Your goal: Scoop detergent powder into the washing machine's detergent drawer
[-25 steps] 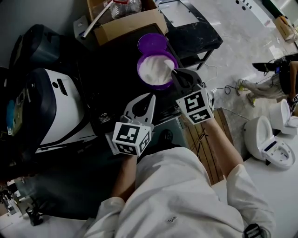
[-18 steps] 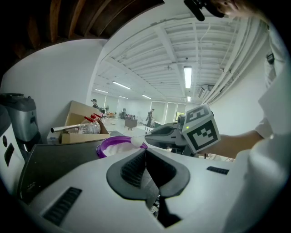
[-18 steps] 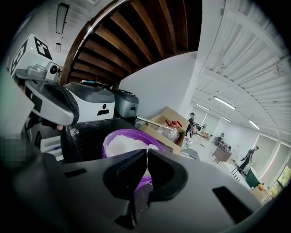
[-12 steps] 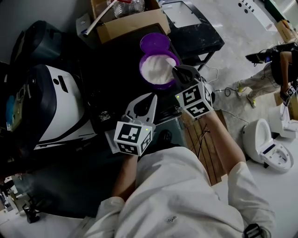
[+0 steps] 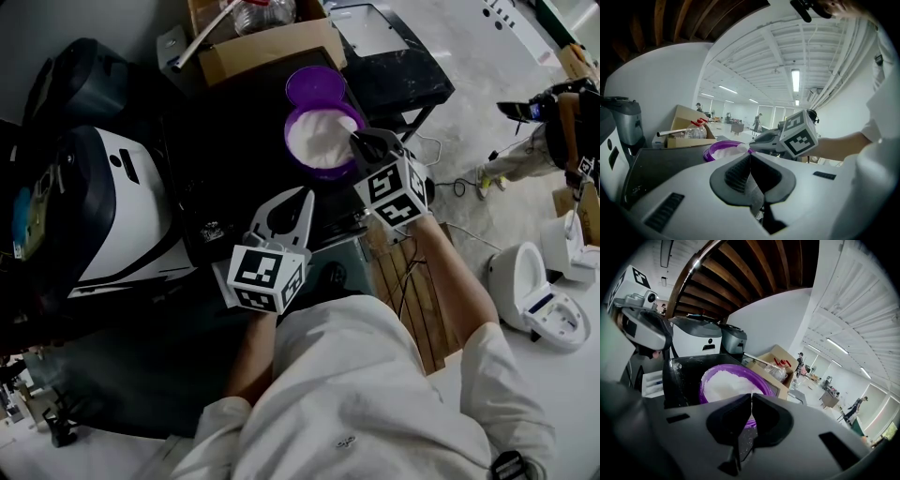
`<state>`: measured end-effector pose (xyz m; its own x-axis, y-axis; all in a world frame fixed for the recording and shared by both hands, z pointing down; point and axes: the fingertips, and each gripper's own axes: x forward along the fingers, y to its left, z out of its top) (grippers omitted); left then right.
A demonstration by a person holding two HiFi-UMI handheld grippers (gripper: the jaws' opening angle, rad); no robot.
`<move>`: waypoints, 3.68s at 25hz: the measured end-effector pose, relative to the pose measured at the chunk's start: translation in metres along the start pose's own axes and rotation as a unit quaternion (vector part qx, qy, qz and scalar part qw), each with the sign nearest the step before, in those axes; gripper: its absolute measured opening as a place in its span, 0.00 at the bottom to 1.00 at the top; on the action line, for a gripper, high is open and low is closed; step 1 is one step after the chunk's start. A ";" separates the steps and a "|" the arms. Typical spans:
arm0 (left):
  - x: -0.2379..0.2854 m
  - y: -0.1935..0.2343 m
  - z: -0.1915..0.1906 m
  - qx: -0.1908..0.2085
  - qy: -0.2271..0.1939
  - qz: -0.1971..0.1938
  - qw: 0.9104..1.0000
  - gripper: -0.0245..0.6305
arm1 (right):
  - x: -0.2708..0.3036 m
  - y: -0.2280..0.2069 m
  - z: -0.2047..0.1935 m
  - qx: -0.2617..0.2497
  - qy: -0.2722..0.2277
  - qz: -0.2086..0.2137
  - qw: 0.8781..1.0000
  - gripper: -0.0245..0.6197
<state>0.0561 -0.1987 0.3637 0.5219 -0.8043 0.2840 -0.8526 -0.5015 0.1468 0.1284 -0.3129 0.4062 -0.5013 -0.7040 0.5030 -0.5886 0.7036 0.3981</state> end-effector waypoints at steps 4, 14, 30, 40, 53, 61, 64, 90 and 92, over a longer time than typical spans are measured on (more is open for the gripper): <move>0.000 0.001 0.000 -0.002 0.000 0.000 1.000 0.07 | 0.004 -0.001 -0.006 -0.004 0.010 0.003 1.000 0.06; 0.001 0.003 0.001 -0.003 -0.002 0.002 1.000 0.07 | 0.009 -0.001 -0.009 -0.015 0.033 0.022 0.999 0.05; -0.002 0.009 0.004 -0.006 -0.006 0.007 1.000 0.07 | 0.016 0.004 -0.014 -0.031 0.089 0.063 0.994 0.05; -0.002 0.007 0.003 -0.006 -0.007 0.007 1.000 0.07 | 0.016 0.009 -0.019 -0.039 0.119 0.093 0.988 0.05; -0.002 0.007 0.001 -0.008 -0.007 0.005 1.000 0.07 | 0.016 0.021 -0.017 -0.040 0.148 0.140 0.978 0.05; -0.006 0.006 0.001 -0.009 -0.007 0.008 1.000 0.07 | 0.012 0.027 -0.015 -0.049 0.156 0.157 0.974 0.05; -0.007 0.006 0.001 -0.009 -0.007 0.009 1.000 0.07 | 0.011 0.030 -0.015 -0.046 0.158 0.167 0.972 0.05; -0.008 0.008 0.001 -0.011 -0.011 0.012 1.000 0.07 | -0.006 0.061 0.004 0.024 0.126 0.252 0.959 0.05; -0.008 0.008 0.001 -0.011 -0.011 0.011 1.000 0.07 | -0.005 0.062 0.008 0.040 0.111 0.254 0.960 0.05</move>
<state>0.0450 -0.1969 0.3613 0.5028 -0.8221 0.2670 -0.8644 -0.4764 0.1608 0.0892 -0.2664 0.4227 -0.5940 -0.2280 0.7714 -0.3551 0.9348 0.0028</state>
